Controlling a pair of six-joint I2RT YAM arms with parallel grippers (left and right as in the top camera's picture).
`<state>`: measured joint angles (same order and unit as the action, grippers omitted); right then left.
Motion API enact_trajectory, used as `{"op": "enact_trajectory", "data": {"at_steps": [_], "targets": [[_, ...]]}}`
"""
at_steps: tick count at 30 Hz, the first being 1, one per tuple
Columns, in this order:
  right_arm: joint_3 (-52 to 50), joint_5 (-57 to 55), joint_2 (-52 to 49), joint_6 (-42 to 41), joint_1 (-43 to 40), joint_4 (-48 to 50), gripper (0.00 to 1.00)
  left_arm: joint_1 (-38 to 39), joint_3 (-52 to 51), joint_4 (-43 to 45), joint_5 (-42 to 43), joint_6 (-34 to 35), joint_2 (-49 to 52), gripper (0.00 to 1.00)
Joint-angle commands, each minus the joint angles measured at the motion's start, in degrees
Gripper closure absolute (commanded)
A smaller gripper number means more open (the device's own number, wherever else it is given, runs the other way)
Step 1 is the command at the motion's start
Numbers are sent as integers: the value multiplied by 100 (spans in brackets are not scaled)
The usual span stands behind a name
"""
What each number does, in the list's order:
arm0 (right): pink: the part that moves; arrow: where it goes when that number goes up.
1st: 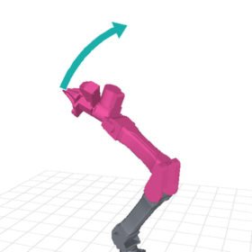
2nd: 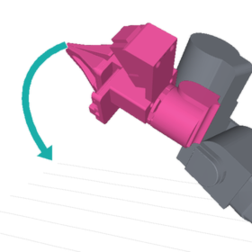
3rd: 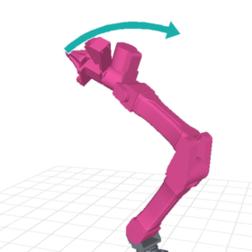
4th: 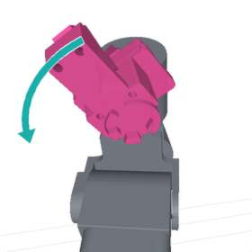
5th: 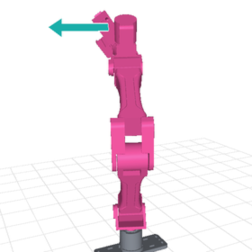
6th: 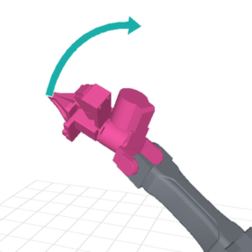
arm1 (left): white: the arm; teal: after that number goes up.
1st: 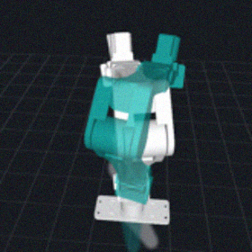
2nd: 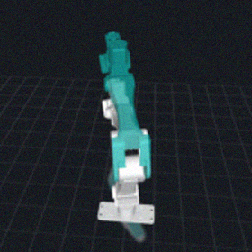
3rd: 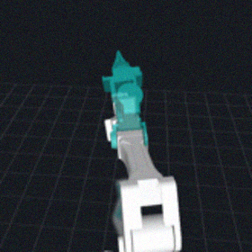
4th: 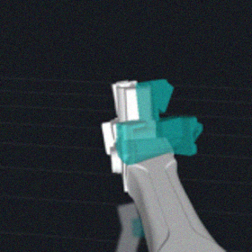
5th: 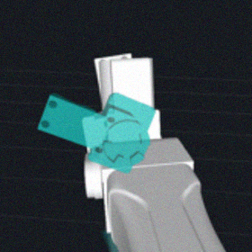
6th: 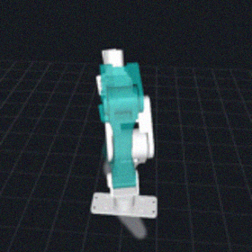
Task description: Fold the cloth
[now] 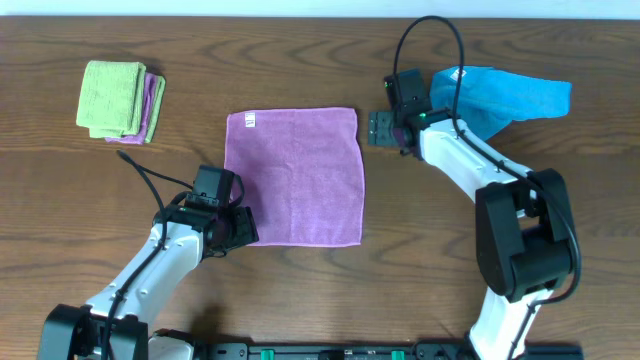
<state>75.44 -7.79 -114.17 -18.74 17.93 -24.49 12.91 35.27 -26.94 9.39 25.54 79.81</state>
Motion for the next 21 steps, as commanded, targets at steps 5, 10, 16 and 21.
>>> {"op": "enact_trajectory", "data": {"at_steps": [5, 10, 16, 21], "targets": [[109, 632, 855, -92, 162, -962, 98, 2, -37, -55, -79, 26, 0, 32], [61, 1746, 1519, 59, 302, -2138, 98, -13, -37, -46, -81, 26, 0, 32], [-695, 3257, 1646, 208, 402, -2291, 75, -15, -37, 20, -98, 22, 0, 32], [-1620, 3936, 1646, 201, 448, -1985, 63, -15, -37, 173, -94, -24, 0, 32]]}}
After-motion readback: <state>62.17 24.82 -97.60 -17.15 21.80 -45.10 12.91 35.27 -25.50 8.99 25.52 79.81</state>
